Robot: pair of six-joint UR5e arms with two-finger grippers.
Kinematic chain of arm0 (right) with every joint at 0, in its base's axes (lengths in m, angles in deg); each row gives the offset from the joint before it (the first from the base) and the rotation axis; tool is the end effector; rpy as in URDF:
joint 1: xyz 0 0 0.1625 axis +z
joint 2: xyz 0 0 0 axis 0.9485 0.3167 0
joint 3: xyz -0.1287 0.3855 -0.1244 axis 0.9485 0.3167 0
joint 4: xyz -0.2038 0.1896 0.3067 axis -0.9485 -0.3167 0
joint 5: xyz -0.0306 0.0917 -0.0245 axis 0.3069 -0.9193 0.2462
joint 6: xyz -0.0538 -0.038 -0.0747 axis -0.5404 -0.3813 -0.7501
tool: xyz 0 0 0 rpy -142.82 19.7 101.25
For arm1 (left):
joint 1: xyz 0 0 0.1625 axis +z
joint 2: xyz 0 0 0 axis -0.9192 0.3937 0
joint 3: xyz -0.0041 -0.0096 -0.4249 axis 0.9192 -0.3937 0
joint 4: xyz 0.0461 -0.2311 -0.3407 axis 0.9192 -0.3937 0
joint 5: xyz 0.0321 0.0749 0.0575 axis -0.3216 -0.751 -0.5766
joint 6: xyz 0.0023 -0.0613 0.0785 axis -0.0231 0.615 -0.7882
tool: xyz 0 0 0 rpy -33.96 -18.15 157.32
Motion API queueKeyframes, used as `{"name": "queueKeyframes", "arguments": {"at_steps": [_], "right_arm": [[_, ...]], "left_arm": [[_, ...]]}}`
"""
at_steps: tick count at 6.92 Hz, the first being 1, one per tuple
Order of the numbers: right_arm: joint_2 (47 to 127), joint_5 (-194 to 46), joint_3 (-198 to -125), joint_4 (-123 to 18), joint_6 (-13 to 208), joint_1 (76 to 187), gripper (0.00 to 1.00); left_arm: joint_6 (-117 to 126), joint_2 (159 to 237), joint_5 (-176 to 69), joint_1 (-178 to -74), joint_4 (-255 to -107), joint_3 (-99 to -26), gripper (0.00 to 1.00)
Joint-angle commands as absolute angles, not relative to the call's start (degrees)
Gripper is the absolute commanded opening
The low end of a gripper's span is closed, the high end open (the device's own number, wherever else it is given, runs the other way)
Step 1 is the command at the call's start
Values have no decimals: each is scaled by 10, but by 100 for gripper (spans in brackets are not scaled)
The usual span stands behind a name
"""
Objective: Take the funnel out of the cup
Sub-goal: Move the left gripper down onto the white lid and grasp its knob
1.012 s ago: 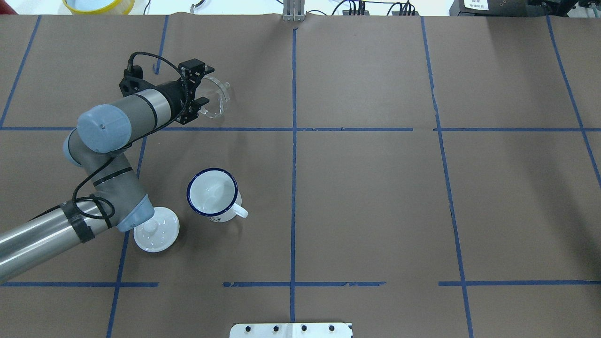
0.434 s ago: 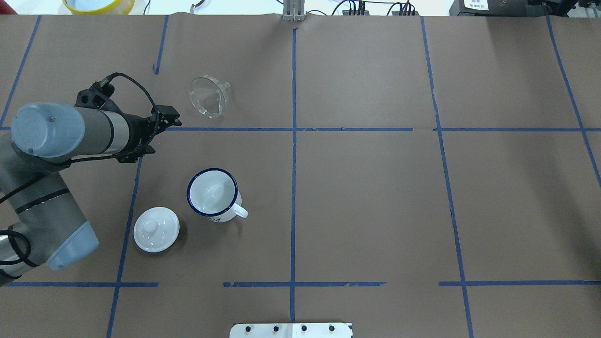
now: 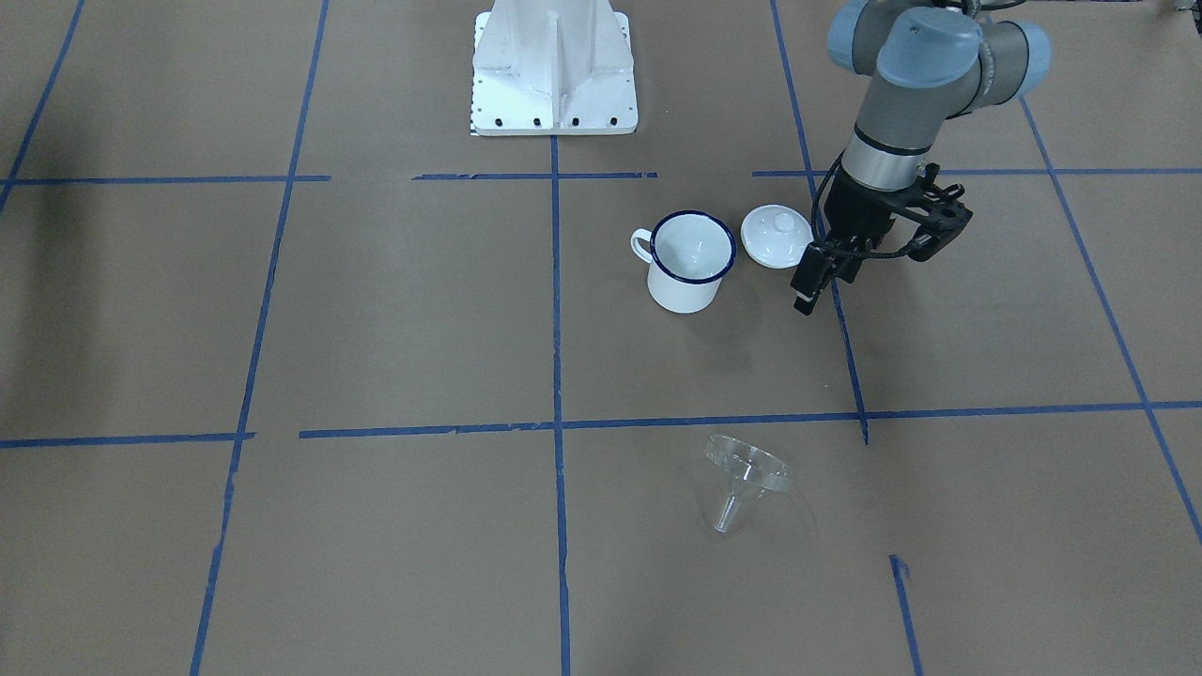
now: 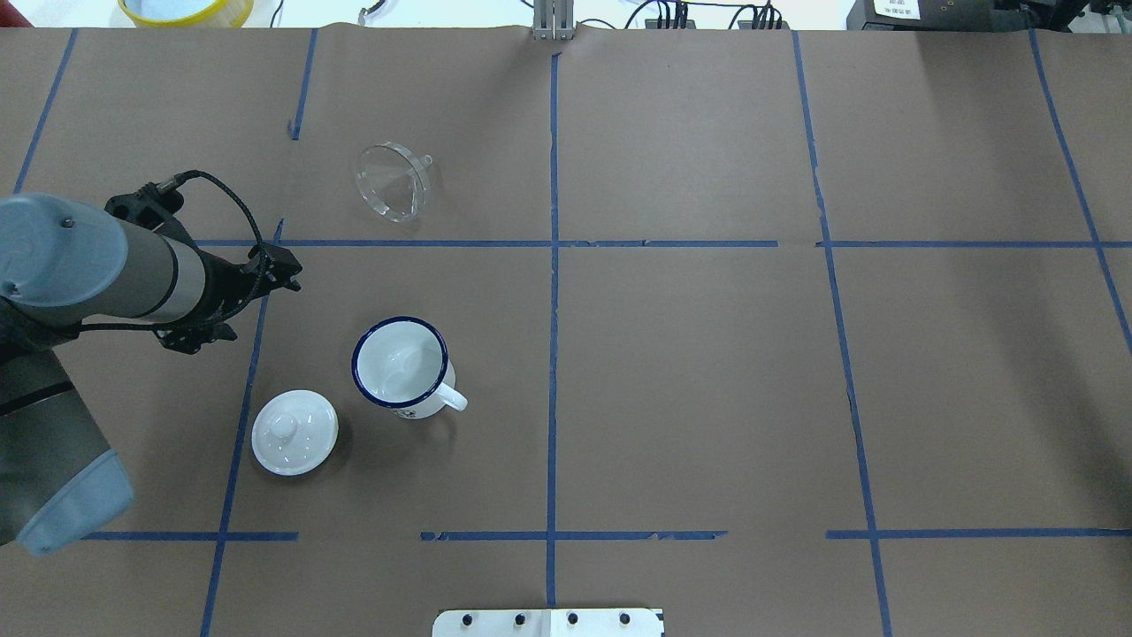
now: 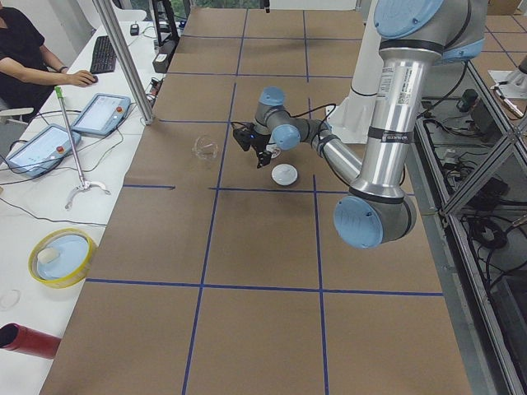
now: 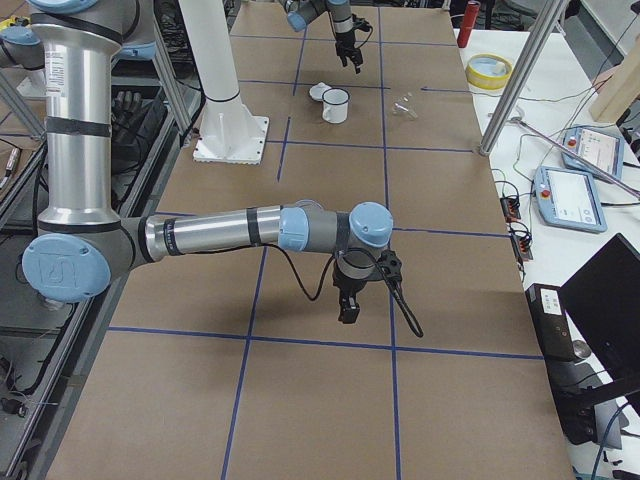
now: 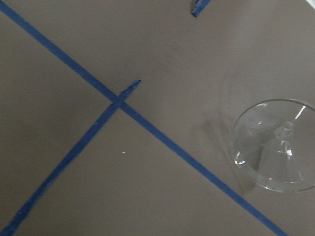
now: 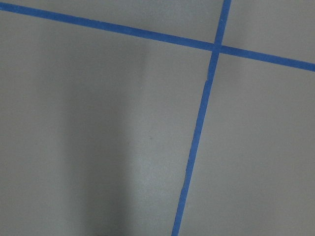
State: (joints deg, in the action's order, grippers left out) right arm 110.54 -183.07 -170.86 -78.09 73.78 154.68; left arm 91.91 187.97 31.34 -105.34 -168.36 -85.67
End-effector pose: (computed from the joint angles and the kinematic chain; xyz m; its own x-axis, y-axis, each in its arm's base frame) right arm 0.0112 -0.4610 0.6059 0.7169 -0.1750 0.6749 0.2138 0.9765 0.0261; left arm 0.3526 -0.4160 0.3592 0.4336 -0.5977 -0.6744 0.5413 0.7711 -0.3353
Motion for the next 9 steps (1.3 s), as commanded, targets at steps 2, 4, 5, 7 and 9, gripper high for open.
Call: {"name": "queueKeyframes", "arguments": {"at_steps": [2,4,5,7,9], "right_arm": [[1105,-1831,-1709,-781,737,1547,100],[1105,-1831,-1709,-781,737,1547,100],[1105,-1831,-1709,-781,738,1547,100],[1105,-1831,-1709,-781,737,1547,100],[1105,-1831,-1709,-781,737,1547,100]], "left_arm": [[974,1863,364,-989,-1675,-867,93],[976,1855,359,-972,-1675,-862,87],[978,1847,360,-971,-1674,-864,83],[995,1843,358,-957,-1675,-862,83],[1003,1845,357,-943,-1675,-861,79]]}}
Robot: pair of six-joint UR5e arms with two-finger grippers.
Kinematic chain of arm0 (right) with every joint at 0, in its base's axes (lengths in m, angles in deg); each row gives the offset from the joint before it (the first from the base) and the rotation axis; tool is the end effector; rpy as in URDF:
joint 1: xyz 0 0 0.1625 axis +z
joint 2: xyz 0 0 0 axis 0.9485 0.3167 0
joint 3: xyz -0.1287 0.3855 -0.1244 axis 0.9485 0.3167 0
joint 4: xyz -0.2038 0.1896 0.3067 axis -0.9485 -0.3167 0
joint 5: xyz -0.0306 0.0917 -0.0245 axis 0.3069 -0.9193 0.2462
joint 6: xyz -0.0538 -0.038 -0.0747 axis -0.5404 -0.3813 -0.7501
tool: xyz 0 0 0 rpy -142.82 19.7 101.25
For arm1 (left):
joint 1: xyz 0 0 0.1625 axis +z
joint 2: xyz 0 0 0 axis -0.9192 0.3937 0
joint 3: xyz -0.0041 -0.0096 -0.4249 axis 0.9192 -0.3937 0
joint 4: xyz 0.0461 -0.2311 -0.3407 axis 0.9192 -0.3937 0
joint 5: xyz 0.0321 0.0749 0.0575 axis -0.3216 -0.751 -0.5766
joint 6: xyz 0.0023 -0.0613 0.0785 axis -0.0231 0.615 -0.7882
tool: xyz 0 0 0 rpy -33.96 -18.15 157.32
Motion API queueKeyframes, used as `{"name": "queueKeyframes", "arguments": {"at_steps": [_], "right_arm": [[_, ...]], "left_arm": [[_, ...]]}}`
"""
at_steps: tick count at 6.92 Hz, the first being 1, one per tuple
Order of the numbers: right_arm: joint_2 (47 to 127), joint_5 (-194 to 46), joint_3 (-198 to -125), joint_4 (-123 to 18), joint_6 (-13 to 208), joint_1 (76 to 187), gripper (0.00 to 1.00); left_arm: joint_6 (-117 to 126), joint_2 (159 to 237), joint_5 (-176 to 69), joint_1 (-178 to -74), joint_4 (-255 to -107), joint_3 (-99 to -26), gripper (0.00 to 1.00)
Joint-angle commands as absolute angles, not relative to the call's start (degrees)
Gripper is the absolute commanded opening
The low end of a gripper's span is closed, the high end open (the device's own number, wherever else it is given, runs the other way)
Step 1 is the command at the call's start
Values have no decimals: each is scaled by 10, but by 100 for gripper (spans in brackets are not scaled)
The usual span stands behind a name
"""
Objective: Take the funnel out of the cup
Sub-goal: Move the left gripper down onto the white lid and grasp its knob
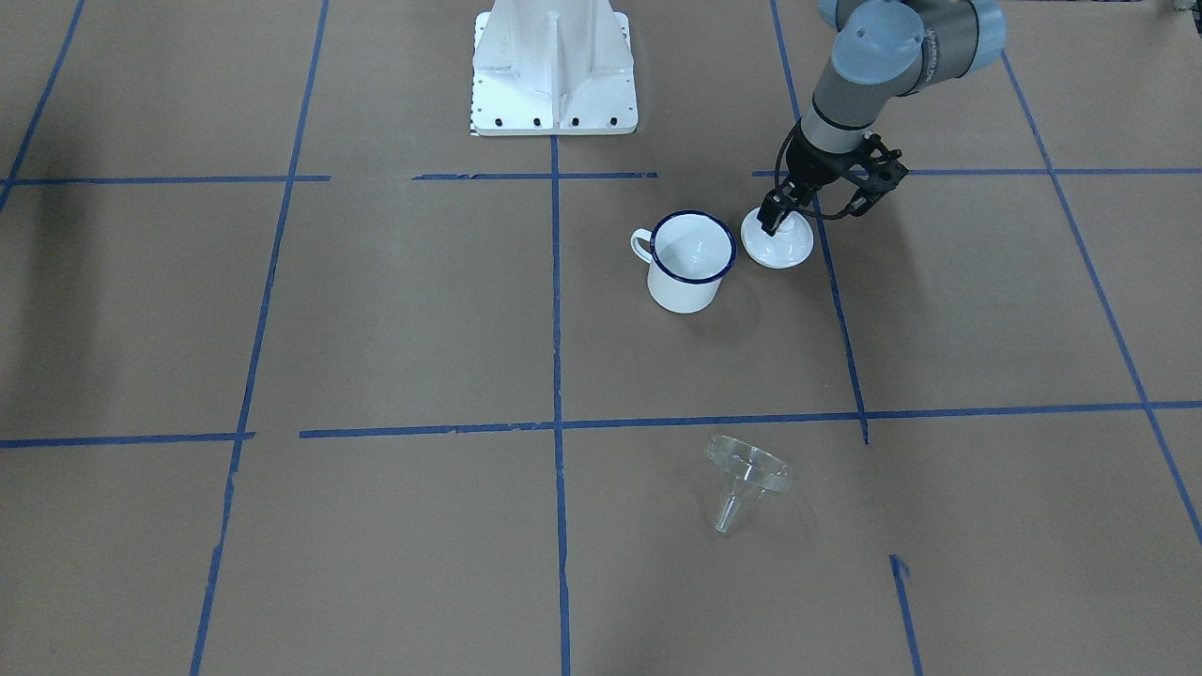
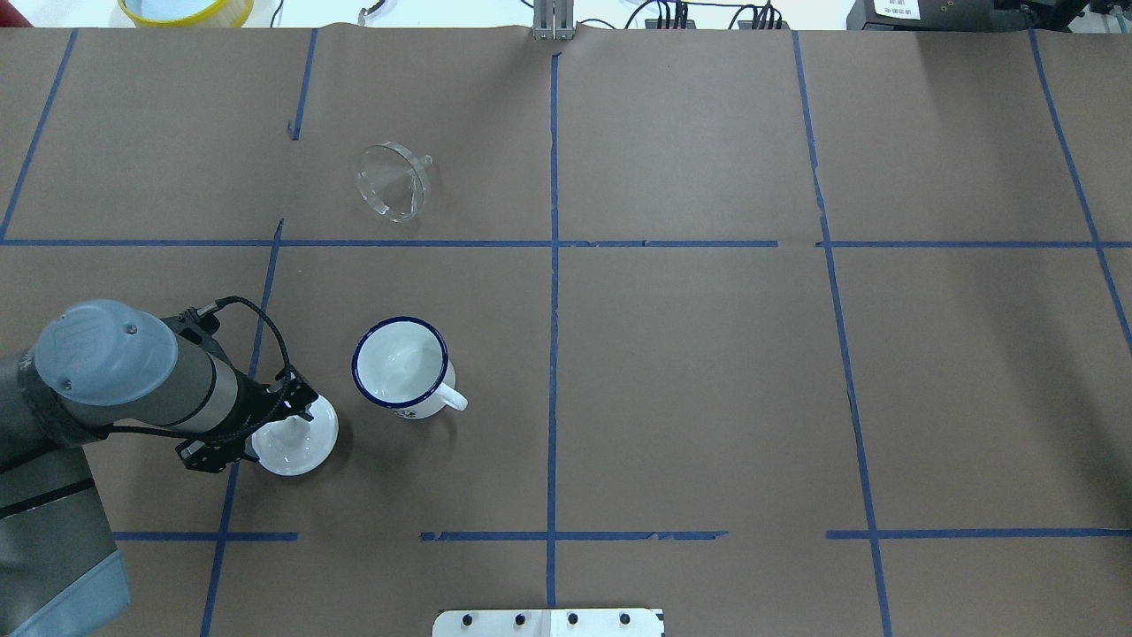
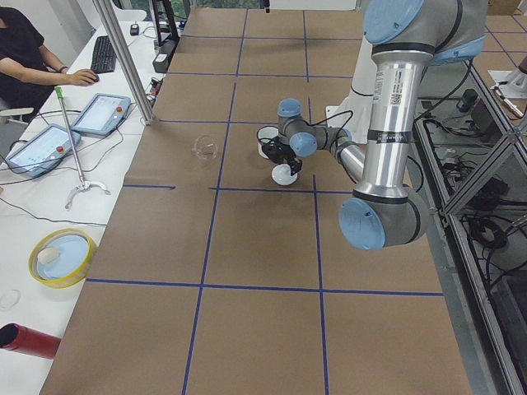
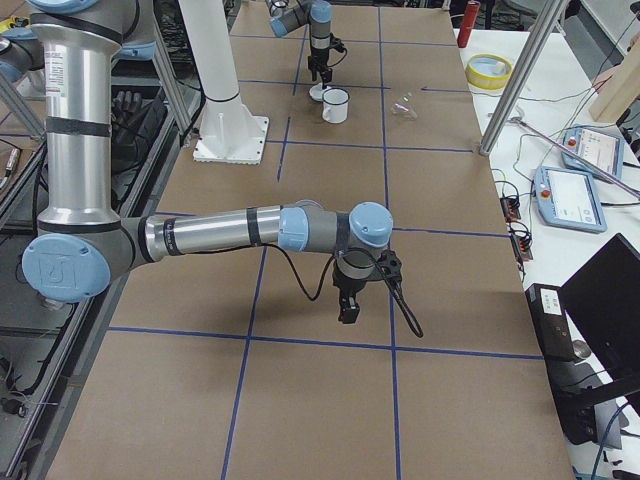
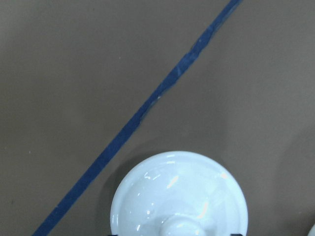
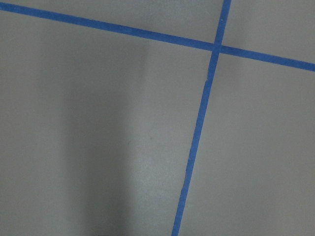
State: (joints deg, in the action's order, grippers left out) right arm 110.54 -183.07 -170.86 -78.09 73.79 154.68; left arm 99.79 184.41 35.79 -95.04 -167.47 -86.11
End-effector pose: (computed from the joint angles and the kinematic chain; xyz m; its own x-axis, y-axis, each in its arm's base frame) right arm 0.0112 -0.4610 0.6059 0.7169 -0.1749 0.6749 0.2137 0.9766 0.0260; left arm 0.4103 -0.3320 0.3887 0.5299 -0.6435 -0.5524 0.4378 0.7654 -0.4716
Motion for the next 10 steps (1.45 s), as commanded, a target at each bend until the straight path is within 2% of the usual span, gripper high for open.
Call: {"name": "queueKeyframes", "arguments": {"at_steps": [1,6,7,8,10], "right_arm": [[1105,-1831,-1709,-781,737,1547,100],[1105,-1831,-1709,-781,737,1547,100],[1105,-1831,-1709,-781,737,1547,100],[1105,-1831,-1709,-781,737,1547,100],[1105,-1831,-1709,-781,738,1547,100]], "left_arm": [[1004,1846,357,-943,-1676,-862,71],[1004,1845,301,-947,-1674,-864,69],[1004,1845,301,-946,-1674,-863,65],[1005,1845,302,-945,-1674,-863,56],[1006,1845,302,-944,-1674,-868,56]]}}
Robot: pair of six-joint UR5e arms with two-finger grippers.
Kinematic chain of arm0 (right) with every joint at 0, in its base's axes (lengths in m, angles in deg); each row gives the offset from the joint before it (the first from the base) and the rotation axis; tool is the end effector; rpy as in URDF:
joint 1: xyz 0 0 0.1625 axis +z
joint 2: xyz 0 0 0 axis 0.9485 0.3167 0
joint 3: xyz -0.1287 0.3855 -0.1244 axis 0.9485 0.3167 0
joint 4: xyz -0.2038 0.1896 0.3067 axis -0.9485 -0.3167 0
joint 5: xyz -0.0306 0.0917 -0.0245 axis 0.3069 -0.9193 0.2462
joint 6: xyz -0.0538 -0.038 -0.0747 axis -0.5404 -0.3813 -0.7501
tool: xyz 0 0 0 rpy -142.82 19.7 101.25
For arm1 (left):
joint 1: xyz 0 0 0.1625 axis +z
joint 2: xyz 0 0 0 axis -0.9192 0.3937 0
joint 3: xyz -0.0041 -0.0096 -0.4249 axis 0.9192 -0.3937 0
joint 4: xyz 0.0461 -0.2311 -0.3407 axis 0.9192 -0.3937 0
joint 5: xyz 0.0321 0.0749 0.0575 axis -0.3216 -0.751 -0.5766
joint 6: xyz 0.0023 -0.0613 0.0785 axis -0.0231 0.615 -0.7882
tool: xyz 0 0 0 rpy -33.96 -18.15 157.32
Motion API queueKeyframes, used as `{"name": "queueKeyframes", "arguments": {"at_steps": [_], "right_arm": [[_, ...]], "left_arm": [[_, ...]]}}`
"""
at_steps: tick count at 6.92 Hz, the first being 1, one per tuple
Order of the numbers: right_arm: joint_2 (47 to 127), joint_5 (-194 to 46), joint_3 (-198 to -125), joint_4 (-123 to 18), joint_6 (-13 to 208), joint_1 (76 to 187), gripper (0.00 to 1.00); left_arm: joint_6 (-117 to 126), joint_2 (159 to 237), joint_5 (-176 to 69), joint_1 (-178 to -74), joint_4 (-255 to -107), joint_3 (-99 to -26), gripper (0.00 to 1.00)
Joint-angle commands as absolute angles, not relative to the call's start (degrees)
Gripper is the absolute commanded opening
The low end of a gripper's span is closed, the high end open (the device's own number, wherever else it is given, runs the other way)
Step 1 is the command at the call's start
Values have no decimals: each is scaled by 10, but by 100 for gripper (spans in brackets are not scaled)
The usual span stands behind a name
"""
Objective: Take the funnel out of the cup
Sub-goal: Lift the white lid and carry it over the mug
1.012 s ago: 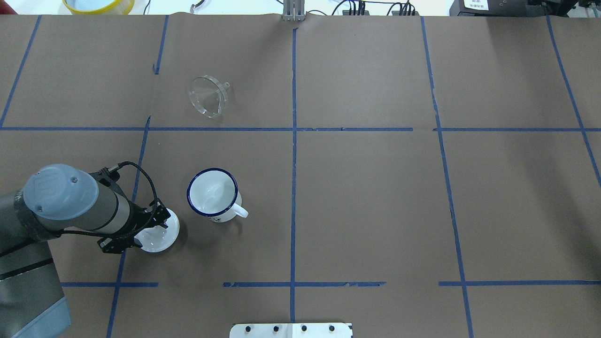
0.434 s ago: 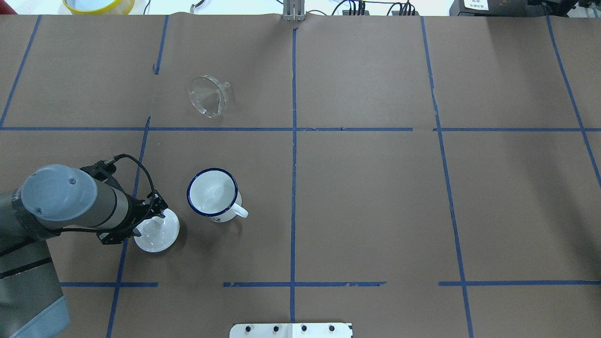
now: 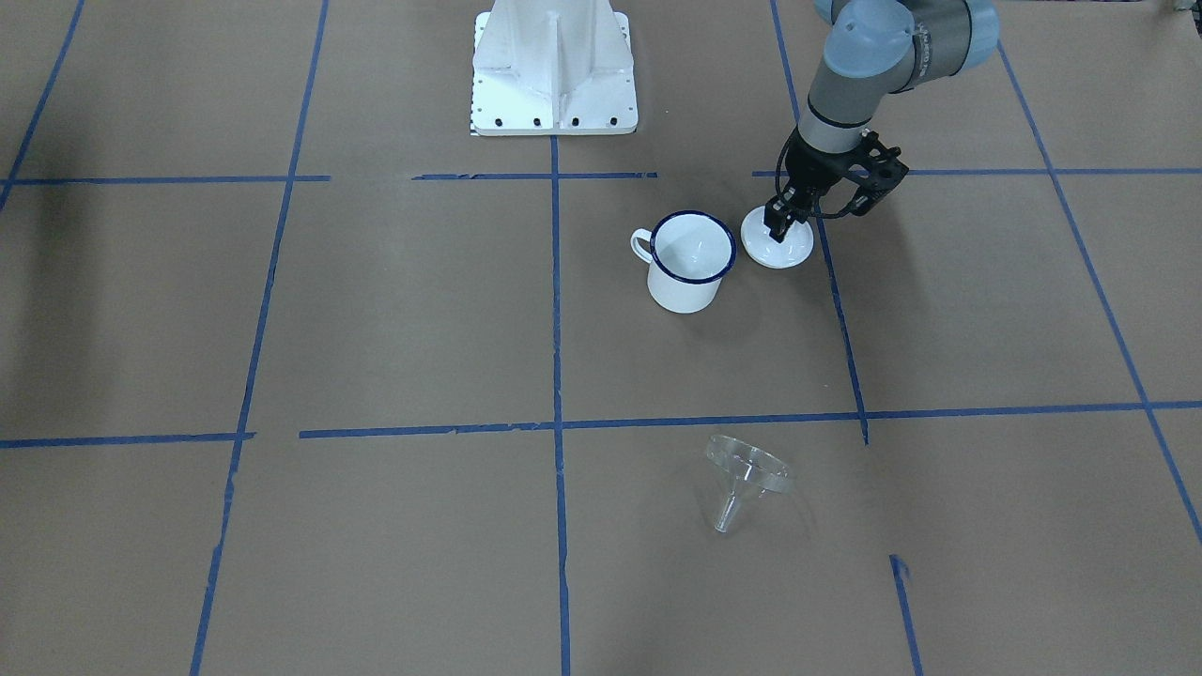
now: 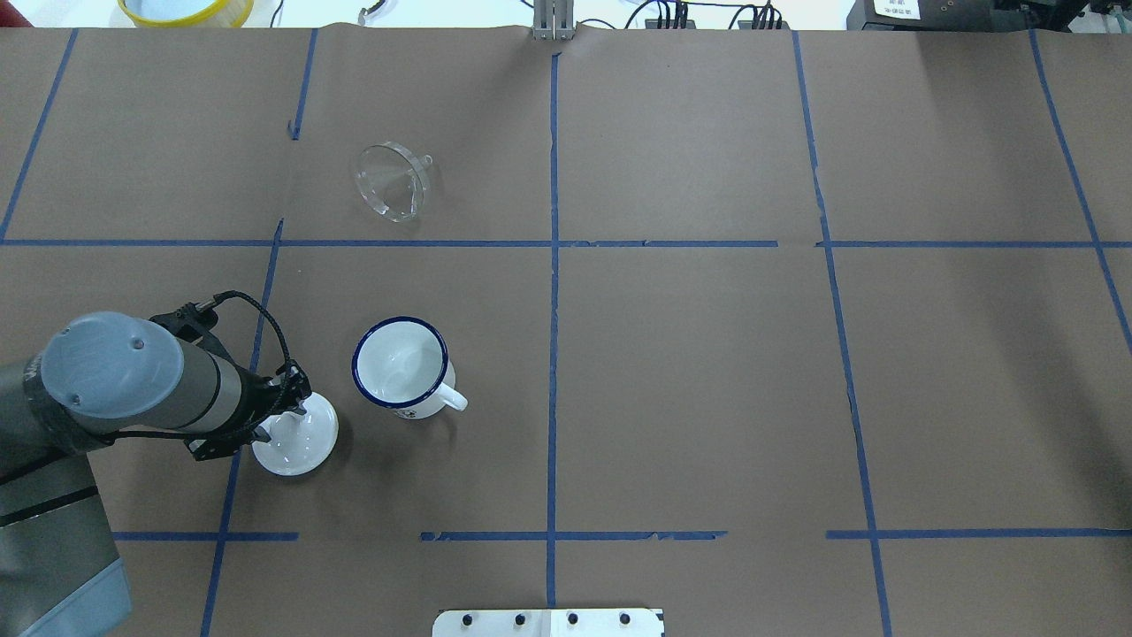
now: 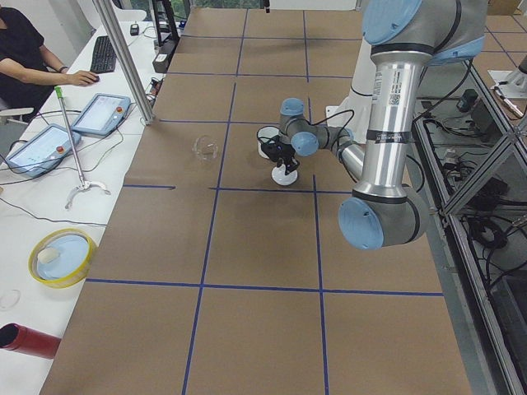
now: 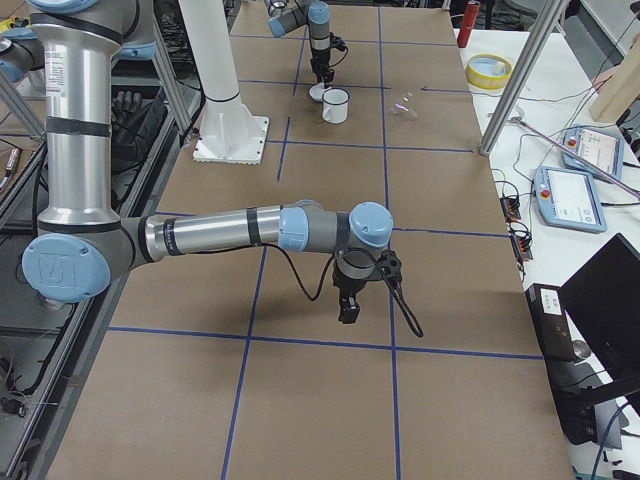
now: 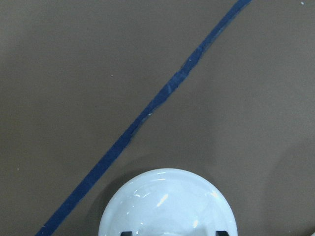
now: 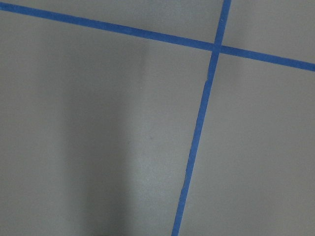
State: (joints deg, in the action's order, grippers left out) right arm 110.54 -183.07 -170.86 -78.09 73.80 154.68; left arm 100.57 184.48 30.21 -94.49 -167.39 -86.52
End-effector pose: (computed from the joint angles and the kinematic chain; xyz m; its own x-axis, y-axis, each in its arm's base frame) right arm 0.0112 -0.4610 0.6059 0.7169 -0.1747 0.6749 0.2136 0.9766 0.0259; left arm 0.4100 -0.3366 0.3871 0.5022 -0.6459 -0.5750 0.5003 0.7594 -0.4160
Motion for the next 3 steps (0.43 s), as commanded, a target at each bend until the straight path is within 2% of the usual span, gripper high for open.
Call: {"name": "queueKeyframes", "arguments": {"at_steps": [1,2,3], "right_arm": [[1105,-1831,-1709,-781,737,1547,100],[1105,-1831,-1709,-781,737,1547,100],[1105,-1831,-1709,-781,738,1547,100]], "left_arm": [[1007,1846,303,-944,-1674,-869,55],[1007,1846,302,-944,-1674,-869,47],[1007,1846,303,-944,-1674,-869,0]]}}
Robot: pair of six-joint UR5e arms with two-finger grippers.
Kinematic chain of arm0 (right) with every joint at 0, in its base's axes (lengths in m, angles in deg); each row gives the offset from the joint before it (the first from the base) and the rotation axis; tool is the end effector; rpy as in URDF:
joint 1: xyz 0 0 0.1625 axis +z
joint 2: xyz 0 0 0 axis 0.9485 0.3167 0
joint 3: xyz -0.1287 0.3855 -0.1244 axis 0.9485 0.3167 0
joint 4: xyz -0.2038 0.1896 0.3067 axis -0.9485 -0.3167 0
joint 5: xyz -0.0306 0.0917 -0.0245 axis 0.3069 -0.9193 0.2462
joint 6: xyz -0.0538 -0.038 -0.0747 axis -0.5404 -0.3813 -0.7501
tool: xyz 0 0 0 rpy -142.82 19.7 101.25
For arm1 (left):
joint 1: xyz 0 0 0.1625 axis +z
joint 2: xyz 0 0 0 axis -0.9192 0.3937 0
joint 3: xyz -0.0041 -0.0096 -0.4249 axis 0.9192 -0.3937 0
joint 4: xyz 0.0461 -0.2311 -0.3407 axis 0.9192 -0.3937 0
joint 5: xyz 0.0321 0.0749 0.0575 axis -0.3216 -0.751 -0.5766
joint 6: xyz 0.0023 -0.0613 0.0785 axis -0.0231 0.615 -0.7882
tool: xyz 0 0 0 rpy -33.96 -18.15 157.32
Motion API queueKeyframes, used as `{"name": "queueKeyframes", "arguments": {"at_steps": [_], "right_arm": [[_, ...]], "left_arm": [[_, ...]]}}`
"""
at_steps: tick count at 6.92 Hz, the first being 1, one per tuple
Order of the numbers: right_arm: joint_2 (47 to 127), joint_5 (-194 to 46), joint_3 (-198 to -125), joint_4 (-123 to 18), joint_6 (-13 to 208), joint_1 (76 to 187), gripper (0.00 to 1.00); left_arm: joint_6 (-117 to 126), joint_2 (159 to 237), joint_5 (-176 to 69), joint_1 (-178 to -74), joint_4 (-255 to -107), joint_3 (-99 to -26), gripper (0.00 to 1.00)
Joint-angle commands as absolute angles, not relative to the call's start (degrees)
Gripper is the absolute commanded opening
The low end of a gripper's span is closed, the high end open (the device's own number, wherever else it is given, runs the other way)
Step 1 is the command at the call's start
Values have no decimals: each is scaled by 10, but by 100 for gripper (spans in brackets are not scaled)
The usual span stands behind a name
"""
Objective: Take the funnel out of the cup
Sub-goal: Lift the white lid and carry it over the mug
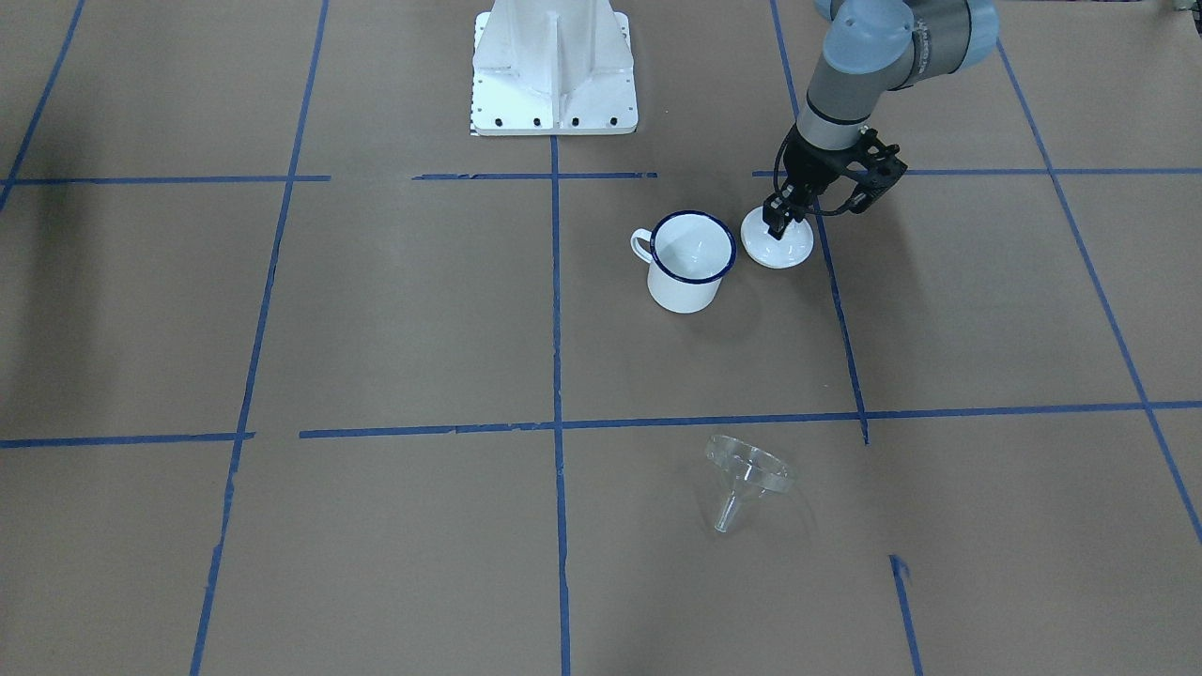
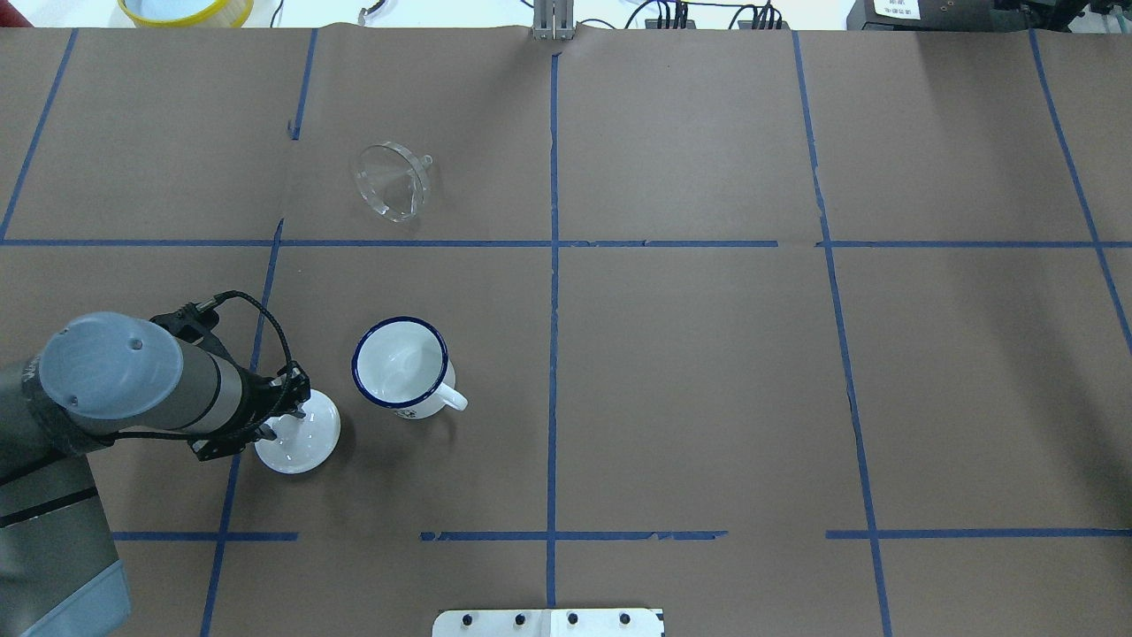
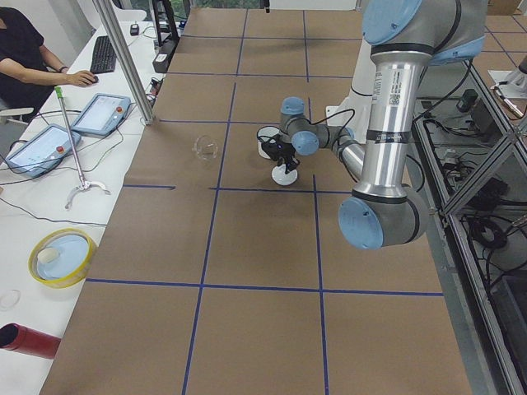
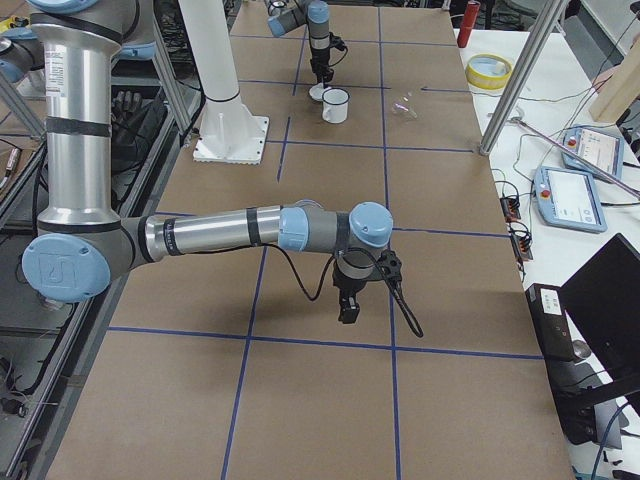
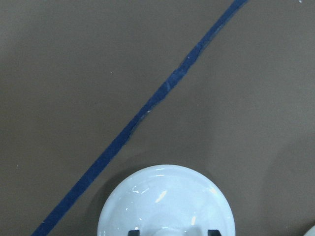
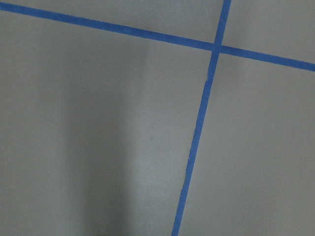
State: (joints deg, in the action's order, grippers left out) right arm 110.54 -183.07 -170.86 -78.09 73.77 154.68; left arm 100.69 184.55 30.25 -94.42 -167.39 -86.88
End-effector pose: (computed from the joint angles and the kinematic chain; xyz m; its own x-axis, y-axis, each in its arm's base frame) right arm 0.0112 -0.4610 0.6059 0.7168 -0.1752 0.6749 0.2139 0.9765 0.0263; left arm 0.4095 -0.3356 0.3834 0.4983 -0.6448 -0.5795 0.4972 0.7601 -0.4183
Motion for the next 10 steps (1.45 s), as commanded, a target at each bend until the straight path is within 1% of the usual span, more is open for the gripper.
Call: {"name": "queueKeyframes", "arguments": {"at_steps": [1,2,5,6,7,8,9,10], "right_arm": [[1105,-1831,-1709,-781,737,1547,100],[1105,-1831,-1709,-781,738,1547,100],[1105,-1831,-1709,-781,738,1547,100],[1105,-1831,-1709,-781,738,1547,100],[1105,-1831,-1709,-781,737,1547,100],[1105,-1831,-1709,-781,737,1547,100],[1105,-1831,-1709,-781,737,1547,100],[1105,-1831,-1709,-781,738,1547,100]], "left_arm": [[1006,1845,303,-947,-1674,-875,0],[1004,1843,305,-955,-1672,-903,0],[998,1849,306,-985,-1492,-1070,0],[998,1873,306,-1010,-1455,-1092,0],[999,1929,308,-1006,-1423,-1067,0],[999,2017,309,-1005,-1377,-1005,0],[999,2061,333,-1004,-1362,-959,0],[999,2064,343,-1002,-1364,-934,0]]}}
